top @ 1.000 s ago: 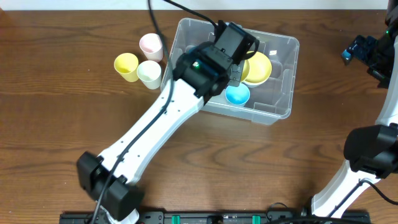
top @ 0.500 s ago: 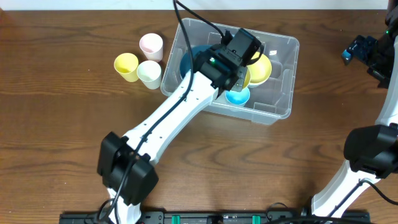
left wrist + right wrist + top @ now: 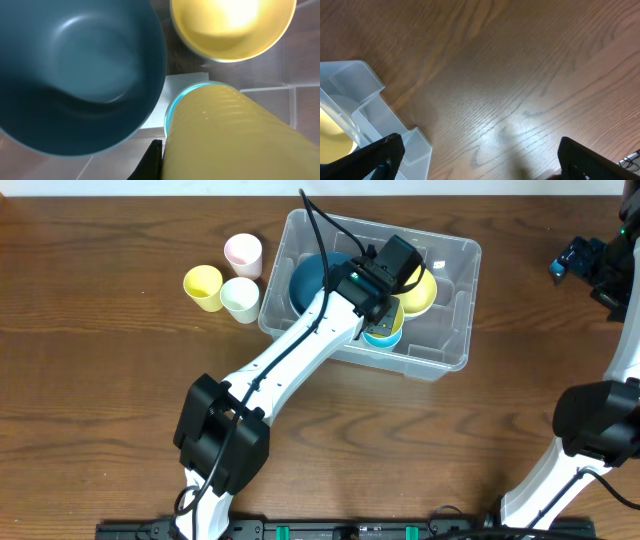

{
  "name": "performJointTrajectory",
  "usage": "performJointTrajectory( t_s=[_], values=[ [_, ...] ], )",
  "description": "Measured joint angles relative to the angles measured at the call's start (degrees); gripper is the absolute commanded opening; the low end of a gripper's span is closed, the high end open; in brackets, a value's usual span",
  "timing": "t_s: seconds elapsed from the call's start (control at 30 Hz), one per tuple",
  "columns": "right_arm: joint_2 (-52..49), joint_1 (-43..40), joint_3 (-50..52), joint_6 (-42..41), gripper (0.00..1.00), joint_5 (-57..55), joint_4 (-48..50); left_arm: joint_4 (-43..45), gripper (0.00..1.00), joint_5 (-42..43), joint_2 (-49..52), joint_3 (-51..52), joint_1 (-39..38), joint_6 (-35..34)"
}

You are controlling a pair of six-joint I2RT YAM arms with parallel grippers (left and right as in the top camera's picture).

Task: Pack container
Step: 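Lower the yellow cup into the light blue cup and release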

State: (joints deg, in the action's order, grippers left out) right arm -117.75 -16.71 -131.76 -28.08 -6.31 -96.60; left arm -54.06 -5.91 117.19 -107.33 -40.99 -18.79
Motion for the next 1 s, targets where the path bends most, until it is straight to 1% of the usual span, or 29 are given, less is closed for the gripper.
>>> performJointTrajectory(
  t_s=[0.4, 0.47, 0.57, 0.6, 0.73, 0.8, 0.9, 1.0],
  values=[
    [0.0, 0.0, 0.0, 0.0, 0.99, 0.0, 0.0, -1.7, 0.07, 1.9, 0.0, 0.0, 0.0, -1.1],
    [0.0, 0.0, 0.0, 0.0, 0.99, 0.0, 0.0, -1.7, 0.13, 2.1, 0.0, 0.0, 0.0, -1.1],
    [0.0, 0.0, 0.0, 0.0, 0.99, 0.0, 0.0, -1.7, 0.17, 2.4, 0.0, 0.0, 0.0, -1.6],
    [0.0, 0.0, 0.0, 0.0, 0.99, 0.0, 0.0, -1.7, 0.21, 2.5, 0.0, 0.0, 0.0, -1.7],
    [0.0, 0.0, 0.0, 0.0, 0.99, 0.0, 0.0, -1.7, 0.29, 2.6, 0.0, 0.0, 0.0, -2.1],
    [0.0, 0.0, 0.0, 0.0, 0.99, 0.0, 0.0, -1.7, 0.34, 2.6, 0.0, 0.0, 0.0, -2.1],
    [0.0, 0.0, 0.0, 0.0, 0.99, 0.0, 0.0, -1.3, 0.39, 2.6, 0.0, 0.0, 0.0, -2.0],
    [0.0, 0.0, 0.0, 0.0, 0.99, 0.0, 0.0, -2.1, 0.47, 2.6, 0.0, -0.3, 0.1, -1.8]
  ],
)
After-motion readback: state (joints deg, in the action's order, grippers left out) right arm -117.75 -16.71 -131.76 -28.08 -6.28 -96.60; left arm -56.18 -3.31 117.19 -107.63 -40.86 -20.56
